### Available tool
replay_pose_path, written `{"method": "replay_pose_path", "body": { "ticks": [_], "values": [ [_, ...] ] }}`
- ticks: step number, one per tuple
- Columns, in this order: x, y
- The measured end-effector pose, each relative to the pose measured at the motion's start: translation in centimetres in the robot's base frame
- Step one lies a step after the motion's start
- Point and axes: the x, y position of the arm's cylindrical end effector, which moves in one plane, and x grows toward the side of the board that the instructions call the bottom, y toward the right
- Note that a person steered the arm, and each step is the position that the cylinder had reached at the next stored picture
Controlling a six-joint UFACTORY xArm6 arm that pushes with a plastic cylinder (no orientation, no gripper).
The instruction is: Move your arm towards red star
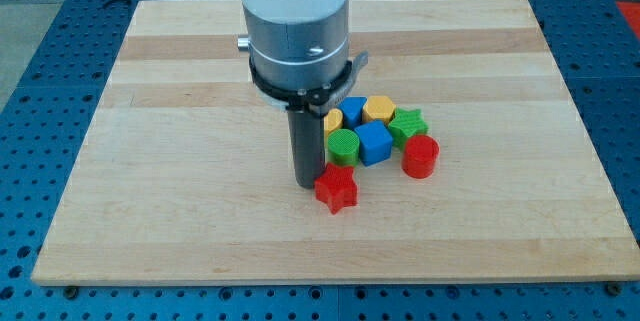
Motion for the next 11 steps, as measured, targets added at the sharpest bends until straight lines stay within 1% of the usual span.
{"method": "replay_pose_path", "body": {
  "ticks": [2, 4, 5, 11],
  "values": [
    [1.3, -0.1],
    [7.4, 0.1],
    [8.3, 0.2],
    [6.0, 0.9]
  ]
}}
